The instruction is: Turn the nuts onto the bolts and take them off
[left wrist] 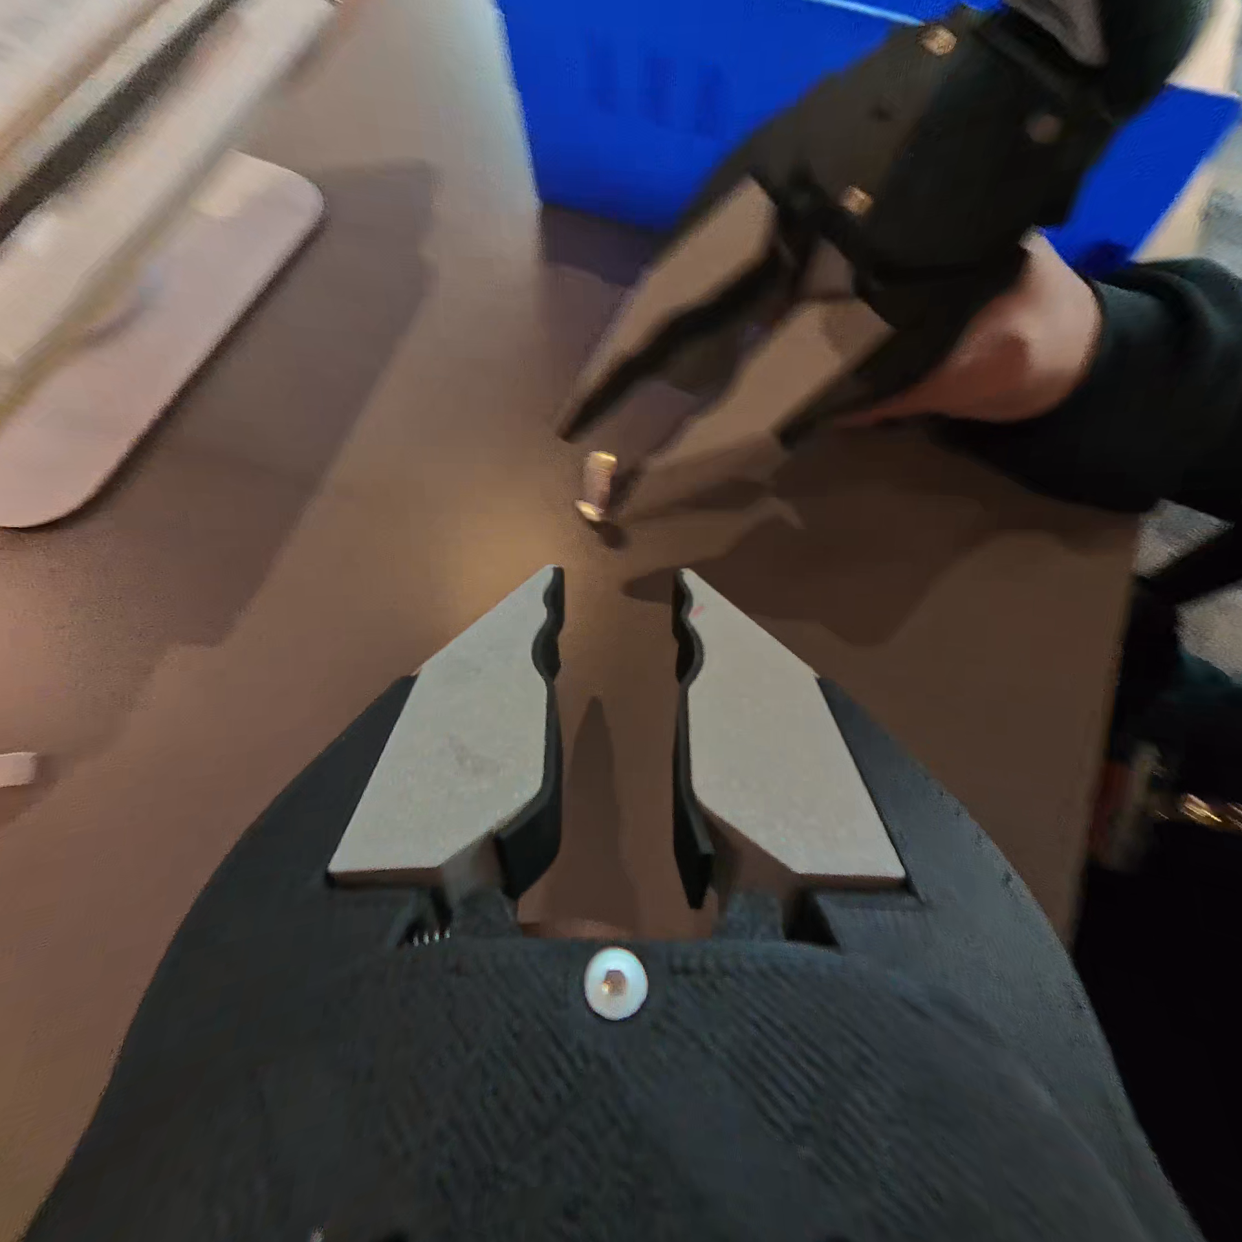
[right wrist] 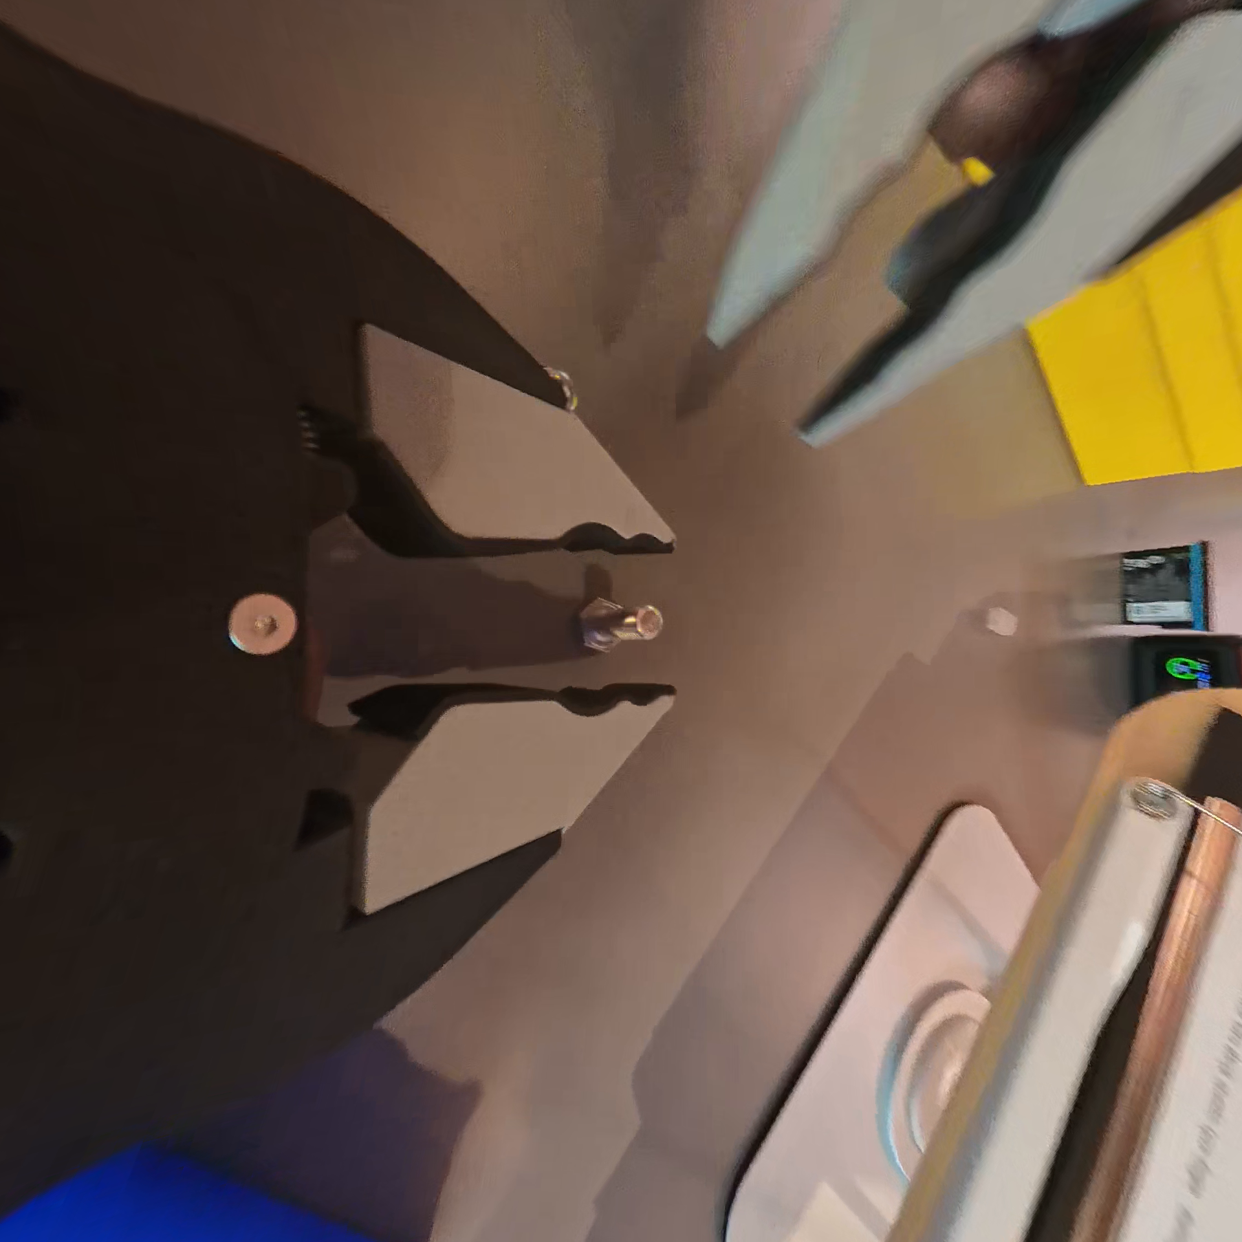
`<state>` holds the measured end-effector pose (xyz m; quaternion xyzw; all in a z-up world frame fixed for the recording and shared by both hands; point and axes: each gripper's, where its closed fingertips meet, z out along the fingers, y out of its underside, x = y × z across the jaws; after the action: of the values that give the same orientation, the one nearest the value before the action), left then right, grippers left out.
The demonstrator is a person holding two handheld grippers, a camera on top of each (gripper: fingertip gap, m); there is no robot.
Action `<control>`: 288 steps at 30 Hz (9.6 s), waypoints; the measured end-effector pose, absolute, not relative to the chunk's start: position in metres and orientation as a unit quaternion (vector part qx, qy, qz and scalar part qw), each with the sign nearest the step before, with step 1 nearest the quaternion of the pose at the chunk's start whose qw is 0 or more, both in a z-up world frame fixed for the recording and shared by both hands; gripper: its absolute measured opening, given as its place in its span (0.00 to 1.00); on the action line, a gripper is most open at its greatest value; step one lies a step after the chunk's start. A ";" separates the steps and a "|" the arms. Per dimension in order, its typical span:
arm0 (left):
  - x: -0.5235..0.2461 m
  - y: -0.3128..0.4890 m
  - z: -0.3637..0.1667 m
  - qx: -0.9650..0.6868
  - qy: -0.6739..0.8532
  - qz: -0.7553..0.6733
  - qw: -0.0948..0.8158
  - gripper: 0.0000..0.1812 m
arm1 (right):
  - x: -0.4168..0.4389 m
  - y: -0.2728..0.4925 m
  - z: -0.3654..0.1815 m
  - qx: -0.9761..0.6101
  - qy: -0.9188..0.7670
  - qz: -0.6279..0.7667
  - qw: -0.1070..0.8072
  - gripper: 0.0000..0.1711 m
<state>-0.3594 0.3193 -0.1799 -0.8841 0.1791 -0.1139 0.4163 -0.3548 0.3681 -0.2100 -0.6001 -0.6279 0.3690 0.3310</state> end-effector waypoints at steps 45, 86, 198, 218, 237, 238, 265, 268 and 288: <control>-0.371 0.359 -0.189 -0.785 0.259 -0.027 0.562 0.10 | -0.389 0.341 -0.157 -0.487 -0.629 0.505 0.336 0.03; -0.417 0.369 -0.175 -0.784 0.165 -0.065 0.595 0.09 | -0.349 0.315 -0.221 -0.406 -0.798 0.382 0.228 0.08; -0.448 0.373 -0.180 -0.792 0.167 0.053 0.585 0.09 | -0.388 0.437 -0.029 -0.580 -0.634 0.357 0.367 0.11; -0.448 0.373 -0.179 -0.792 0.158 0.043 0.589 0.09 | -0.353 0.448 0.003 -0.588 -0.592 0.362 0.415 0.16; -0.448 0.373 -0.180 -0.793 0.158 0.041 0.587 0.09 | -0.333 0.457 0.008 -0.602 -0.577 0.346 0.430 0.17; -0.448 0.373 -0.180 -0.793 0.158 0.041 0.587 0.09 | -0.327 0.463 0.005 -0.609 -0.577 0.333 0.430 0.17; -0.444 0.375 -0.190 -0.810 0.167 0.040 0.560 0.09 | -0.325 0.812 -0.203 -0.879 -0.447 0.054 0.158 0.14; -0.444 0.375 -0.190 -0.811 0.166 0.038 0.559 0.09 | -0.328 0.818 -0.220 -0.880 -0.452 0.029 0.143 0.14; -0.443 0.375 -0.190 -0.812 0.166 0.035 0.558 0.09 | -0.334 0.820 -0.248 -0.886 -0.449 0.006 0.114 0.10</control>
<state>-0.4434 0.3750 -0.1903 -0.8121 0.1657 0.0350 0.5584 -0.3339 0.8201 -0.2482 -0.8864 -0.4486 0.0059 0.1142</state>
